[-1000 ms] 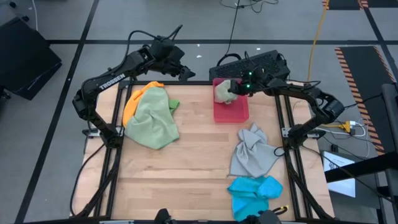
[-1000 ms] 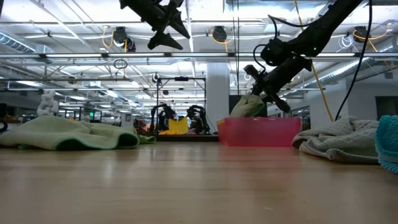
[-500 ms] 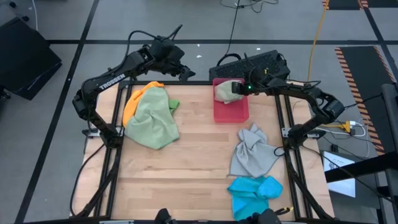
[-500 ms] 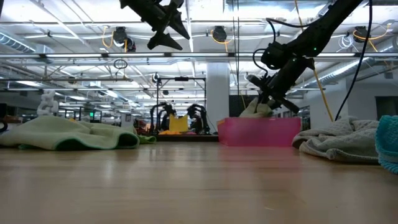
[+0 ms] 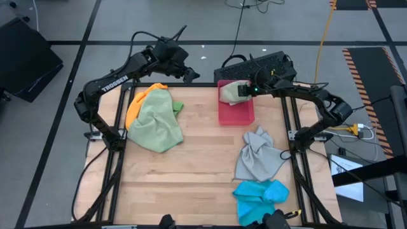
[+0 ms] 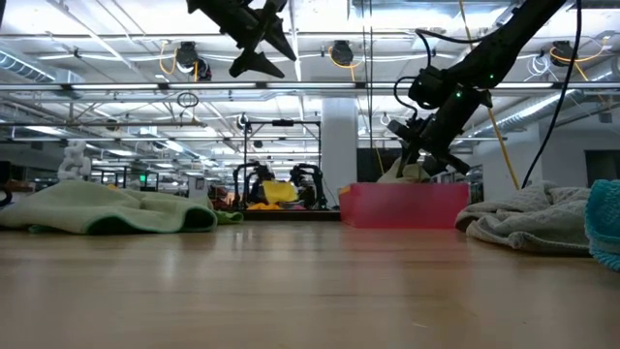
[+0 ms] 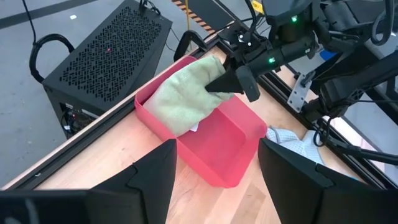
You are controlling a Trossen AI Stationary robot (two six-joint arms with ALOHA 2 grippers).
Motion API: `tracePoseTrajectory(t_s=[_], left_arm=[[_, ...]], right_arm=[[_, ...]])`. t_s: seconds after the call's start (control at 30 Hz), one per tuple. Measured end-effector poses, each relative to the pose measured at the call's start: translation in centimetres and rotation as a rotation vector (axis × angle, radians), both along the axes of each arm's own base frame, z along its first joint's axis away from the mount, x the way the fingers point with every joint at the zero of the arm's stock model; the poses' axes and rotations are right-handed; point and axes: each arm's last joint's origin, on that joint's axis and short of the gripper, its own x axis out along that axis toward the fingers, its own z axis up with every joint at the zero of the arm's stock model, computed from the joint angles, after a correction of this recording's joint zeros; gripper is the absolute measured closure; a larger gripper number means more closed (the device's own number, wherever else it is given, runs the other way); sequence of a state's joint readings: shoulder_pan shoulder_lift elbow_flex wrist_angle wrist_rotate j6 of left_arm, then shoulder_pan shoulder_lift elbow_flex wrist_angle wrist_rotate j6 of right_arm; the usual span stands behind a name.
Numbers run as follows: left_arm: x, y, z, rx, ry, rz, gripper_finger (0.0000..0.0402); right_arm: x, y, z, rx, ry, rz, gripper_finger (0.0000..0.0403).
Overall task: Fold microfiber towels
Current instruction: Put the right light green microfiber cloth into the red bin
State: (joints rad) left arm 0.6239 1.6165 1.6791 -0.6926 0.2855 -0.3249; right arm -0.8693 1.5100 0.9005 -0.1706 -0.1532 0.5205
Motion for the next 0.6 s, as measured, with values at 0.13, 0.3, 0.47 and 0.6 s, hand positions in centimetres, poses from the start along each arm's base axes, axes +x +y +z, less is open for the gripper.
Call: tracePoseTrajectory(t_s=[0.13, 0.3, 0.47, 0.6], left_arm=[[0.2, -0.3, 0.0, -0.004, 0.0, -0.01, 0.0174], [0.4, -0.6, -0.1, -0.011, 0.005, -0.019, 0.0174], [0.4, -0.7, -0.1, -0.011, 0.005, -0.022, 0.0174], [0.4, -0.7, -0.1, -0.016, 0.003, -0.018, 0.0174]], right_arm=[[-0.7, -0.3, 1.3, -0.082, 0.037, 0.02, 0.0229], [-1.3, -0.4, 2.7, -0.128, 0.143, 0.075, 0.0223], [-1.1, -0.2, 2.6, -0.088, 0.104, 0.122, 0.0223], [-0.2, -0.5, 1.9, -0.049, 0.003, 0.127, 0.0234]])
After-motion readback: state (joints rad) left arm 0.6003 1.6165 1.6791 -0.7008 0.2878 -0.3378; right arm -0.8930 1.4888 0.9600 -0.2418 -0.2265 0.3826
